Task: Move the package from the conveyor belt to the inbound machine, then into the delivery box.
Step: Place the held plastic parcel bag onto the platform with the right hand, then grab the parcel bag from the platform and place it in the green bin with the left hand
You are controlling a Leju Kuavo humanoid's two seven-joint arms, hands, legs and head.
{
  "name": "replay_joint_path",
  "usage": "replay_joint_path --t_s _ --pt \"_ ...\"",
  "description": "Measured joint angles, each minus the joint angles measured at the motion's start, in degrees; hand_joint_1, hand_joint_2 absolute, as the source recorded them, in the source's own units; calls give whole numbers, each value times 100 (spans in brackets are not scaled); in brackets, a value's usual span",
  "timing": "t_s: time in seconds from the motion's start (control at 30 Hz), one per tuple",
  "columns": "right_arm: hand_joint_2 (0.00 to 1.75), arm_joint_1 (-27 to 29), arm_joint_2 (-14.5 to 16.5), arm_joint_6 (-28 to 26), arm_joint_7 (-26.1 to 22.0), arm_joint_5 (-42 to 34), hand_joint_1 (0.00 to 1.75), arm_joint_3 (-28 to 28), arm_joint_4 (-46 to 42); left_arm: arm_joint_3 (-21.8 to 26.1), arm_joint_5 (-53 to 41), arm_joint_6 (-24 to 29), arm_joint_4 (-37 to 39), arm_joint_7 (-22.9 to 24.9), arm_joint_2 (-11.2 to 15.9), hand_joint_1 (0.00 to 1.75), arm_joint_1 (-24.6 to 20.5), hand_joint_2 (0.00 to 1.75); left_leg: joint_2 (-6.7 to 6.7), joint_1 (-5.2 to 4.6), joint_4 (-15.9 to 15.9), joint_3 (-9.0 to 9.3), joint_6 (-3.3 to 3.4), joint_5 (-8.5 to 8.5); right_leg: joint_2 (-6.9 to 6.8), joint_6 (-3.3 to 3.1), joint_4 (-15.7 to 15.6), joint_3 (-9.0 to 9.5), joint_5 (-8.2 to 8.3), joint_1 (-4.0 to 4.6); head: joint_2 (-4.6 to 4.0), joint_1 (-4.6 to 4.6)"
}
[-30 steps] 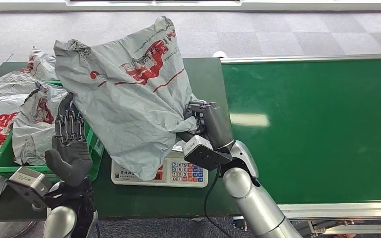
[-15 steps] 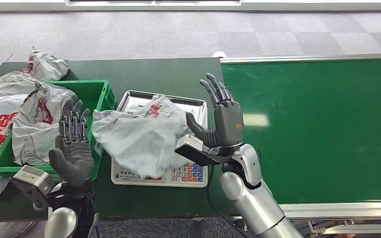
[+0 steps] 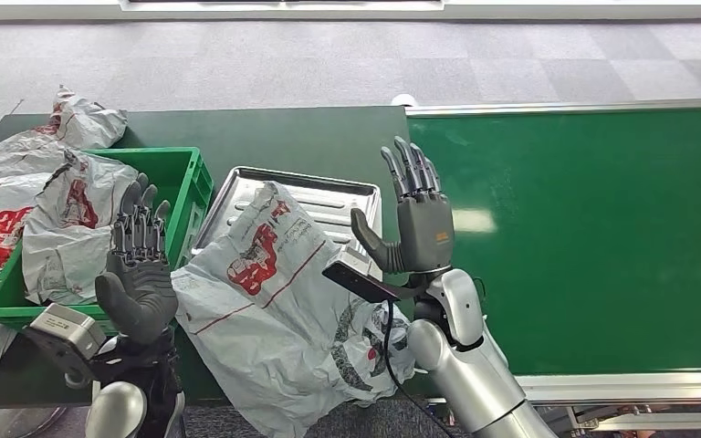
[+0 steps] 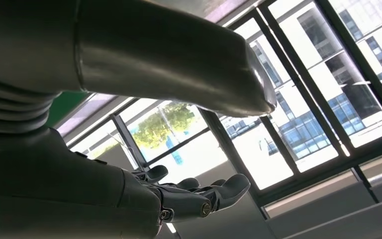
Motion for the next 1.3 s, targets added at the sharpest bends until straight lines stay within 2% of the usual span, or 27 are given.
replay_joint_path --t_s 0.27,0.57,0.63,0.7,0.87,0.93,1.07,1.1,1.23,1.3 --pt "0 180 0 -25 -50 -150 0 -119 -294 -1 -57 -2 0 -16 -10 0 21 0 -1 0 0 0 0 0 0 0 0 -1 0 0 0 -1" --pt "0 594 -5 -71 -265 -341 0 -136 -1327 -1 -68 -2 -1 -22 -10 0 31 0 -1 0 -1 -1 -1 -1 -1 0 0 -1 -1 0 0 0" --pt "87 678 -20 3 -296 -445 0 -132 -1526 -1 -78 -1 -2 -32 -10 0 40 0 -1 0 -1 -1 -1 -1 -1 0 0 0 -1 0 0 0" --pt "175 756 -47 331 -193 -628 0 -126 -1701 -1 -105 0 -4 -49 -10 0 56 0 -1 0 -1 -1 -1 -2 -2 0 0 1 -1 0 0 0" --pt "175 836 -144 2099 987 -775 0 -107 -1678 -1 -187 -13 -4 -25 -10 0 71 0 -1 0 -1 -2 -1 -1 -2 0 -1 1 0 0 0 0" --pt "175 849 -168 2388 1212 -803 0 -97 -1525 -1 -193 -18 -3 10 -11 0 66 0 -2 0 -1 -3 0 0 -2 0 -1 1 0 0 0 -1" --pt "0 853 -184 2822 1384 -1139 0 -68 -1110 -1 -196 -36 1 93 -22 0 24 0 -2 1 -1 -1 -1 0 -2 0 0 1 0 1 0 0" --pt "0 859 -184 2884 1389 -1235 0 -58 -940 -1 -196 -37 2 123 -25 0 4 0 -3 1 -1 -2 -1 0 -2 0 0 1 0 1 0 0" --pt "175 908 -130 2880 1286 -1465 0 -9 -125 -1 -197 -28 1 222 -29 0 -69 0 -4 1 -1 -4 -1 -1 -2 0 0 1 -1 1 0 0" --pt "175 953 -80 2766 1193 -1444 0 21 311 -1 -198 -10 -1 246 -29 0 -83 0 -4 1 -1 -6 -2 -1 -2 0 0 0 -1 1 0 0"
